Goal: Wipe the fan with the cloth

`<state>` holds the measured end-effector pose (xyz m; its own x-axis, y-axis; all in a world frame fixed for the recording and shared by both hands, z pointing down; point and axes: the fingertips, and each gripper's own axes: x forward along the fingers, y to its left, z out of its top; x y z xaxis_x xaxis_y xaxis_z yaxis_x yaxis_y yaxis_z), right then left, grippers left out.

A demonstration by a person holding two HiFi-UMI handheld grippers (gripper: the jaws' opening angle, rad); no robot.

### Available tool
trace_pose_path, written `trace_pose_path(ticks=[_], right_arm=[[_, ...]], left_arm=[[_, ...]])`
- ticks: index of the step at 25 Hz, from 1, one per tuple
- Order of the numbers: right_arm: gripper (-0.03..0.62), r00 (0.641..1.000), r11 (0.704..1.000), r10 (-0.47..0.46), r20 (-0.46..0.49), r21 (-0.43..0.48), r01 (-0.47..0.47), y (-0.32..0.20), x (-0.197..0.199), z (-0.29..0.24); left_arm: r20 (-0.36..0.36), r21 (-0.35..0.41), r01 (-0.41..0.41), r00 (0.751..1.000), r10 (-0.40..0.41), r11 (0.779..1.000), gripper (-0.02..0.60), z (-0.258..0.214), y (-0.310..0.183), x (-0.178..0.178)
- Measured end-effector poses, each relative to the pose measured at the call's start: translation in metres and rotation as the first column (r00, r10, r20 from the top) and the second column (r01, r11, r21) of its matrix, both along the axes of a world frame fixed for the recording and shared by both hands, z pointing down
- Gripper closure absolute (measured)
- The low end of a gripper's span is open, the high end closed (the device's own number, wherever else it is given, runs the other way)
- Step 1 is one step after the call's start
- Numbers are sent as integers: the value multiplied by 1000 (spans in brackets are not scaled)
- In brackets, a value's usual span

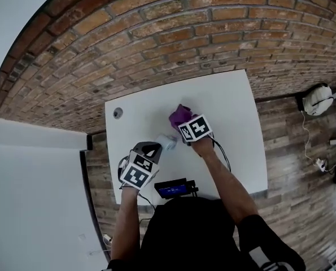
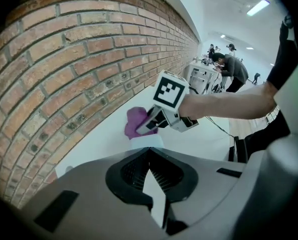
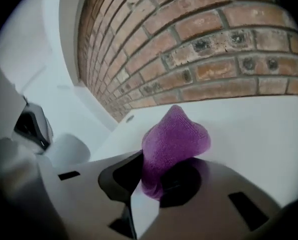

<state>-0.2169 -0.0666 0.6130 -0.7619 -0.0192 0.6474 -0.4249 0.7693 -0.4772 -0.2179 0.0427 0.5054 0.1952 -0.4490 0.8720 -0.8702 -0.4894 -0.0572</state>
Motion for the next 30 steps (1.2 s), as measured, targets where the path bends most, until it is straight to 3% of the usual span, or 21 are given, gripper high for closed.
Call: trace_pose_path(ticks=[2,6,9,11,13,15,17,19,21,23,26,28,30], right_arm=[[516,995,997,-38,97,-64,45,3,-24,-13],[516,980,959,-188,66,-204,197,45,-41,27],[517,993,938,-82,83,-330,105,51,-24,38],[517,997,939,-63,46,-337,75,52,-4,38],[517,991,930,-131,-9,-347,120,68,22,43],[517,967,903,-248,-58,-376,209,90,48,47],[517,954,910,-285,-95,-340,238,86,63,40],[517,971,952,-229,-68,-222,209,55,54,12],[517,980,975,-189,57,-108,194,24,25,-36],[517,956,972,-226,188,-26,235,11,-10,-83],[517,885,922,-373,278,9,386,21,-53,-116],[517,827,856,-485,284,-40,516,44,-69,-109],[517,798,803,-547,252,-111,586,59,-67,-93]], left_arm=[[-1,2,5,1000,-5,1000,581,0,0,-1],[-11,4,15,1000,-15,1000,581,1,2,0],[-22,6,19,1000,-19,1000,581,0,2,0],[-20,12,21,1000,-20,1000,581,-1,0,-1],[-19,15,20,1000,-20,1000,581,0,1,-2],[-25,18,21,999,-21,1000,581,0,1,-2],[-48,35,23,999,-21,999,581,-1,0,-1],[-99,64,26,995,-19,998,581,-4,1,4],[-176,93,31,984,-14,995,581,-11,6,16],[-262,97,34,965,-7,995,581,-15,15,30],[-282,44,23,959,-10,999,581,3,23,40],[-249,18,24,968,-18,1000,581,14,25,35],[-211,9,54,976,-51,998,581,18,26,26]])
